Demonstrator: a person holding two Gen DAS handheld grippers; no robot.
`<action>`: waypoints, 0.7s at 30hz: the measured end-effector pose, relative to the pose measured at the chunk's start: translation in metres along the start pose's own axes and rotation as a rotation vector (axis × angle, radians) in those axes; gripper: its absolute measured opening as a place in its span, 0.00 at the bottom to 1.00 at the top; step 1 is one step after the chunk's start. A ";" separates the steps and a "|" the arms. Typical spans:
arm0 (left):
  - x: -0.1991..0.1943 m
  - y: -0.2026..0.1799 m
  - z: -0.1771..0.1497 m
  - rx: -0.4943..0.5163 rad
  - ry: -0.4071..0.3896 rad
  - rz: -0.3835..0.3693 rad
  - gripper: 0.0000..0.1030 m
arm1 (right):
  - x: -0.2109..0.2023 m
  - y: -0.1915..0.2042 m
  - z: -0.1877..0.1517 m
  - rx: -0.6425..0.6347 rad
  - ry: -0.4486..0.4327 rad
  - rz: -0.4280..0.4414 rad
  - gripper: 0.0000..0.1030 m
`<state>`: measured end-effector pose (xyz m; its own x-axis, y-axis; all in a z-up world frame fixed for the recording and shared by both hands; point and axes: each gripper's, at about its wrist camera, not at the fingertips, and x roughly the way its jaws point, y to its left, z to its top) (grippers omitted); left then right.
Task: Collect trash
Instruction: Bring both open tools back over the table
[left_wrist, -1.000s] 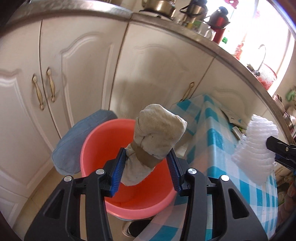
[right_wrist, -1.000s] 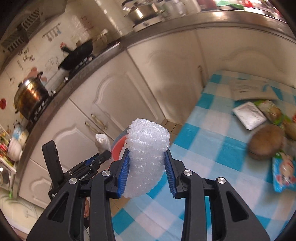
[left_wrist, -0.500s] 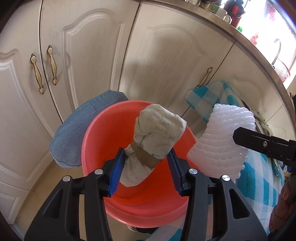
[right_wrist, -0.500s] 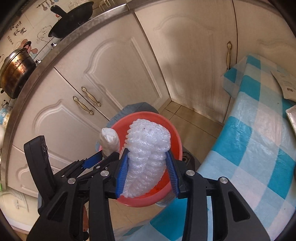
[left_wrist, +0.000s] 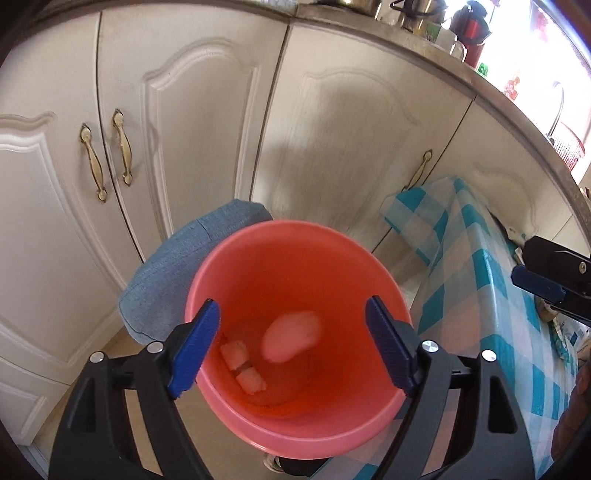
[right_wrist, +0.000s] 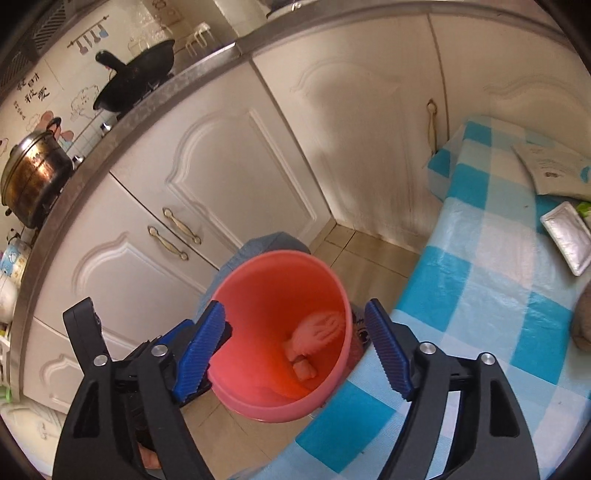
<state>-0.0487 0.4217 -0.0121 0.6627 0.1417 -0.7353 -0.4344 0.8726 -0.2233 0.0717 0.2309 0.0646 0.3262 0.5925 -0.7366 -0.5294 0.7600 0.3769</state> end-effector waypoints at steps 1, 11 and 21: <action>-0.005 -0.001 0.000 0.005 -0.014 0.001 0.86 | -0.007 -0.001 -0.001 0.002 -0.016 -0.004 0.80; -0.058 -0.032 -0.007 0.107 -0.104 -0.012 0.94 | -0.093 -0.022 -0.042 0.013 -0.191 -0.090 0.88; -0.101 -0.087 -0.028 0.180 -0.071 -0.138 0.94 | -0.148 -0.071 -0.114 0.138 -0.297 -0.117 0.88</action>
<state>-0.0950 0.3179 0.0637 0.7524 0.0422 -0.6574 -0.2250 0.9544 -0.1962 -0.0280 0.0591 0.0827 0.6028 0.5358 -0.5912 -0.3706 0.8442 0.3872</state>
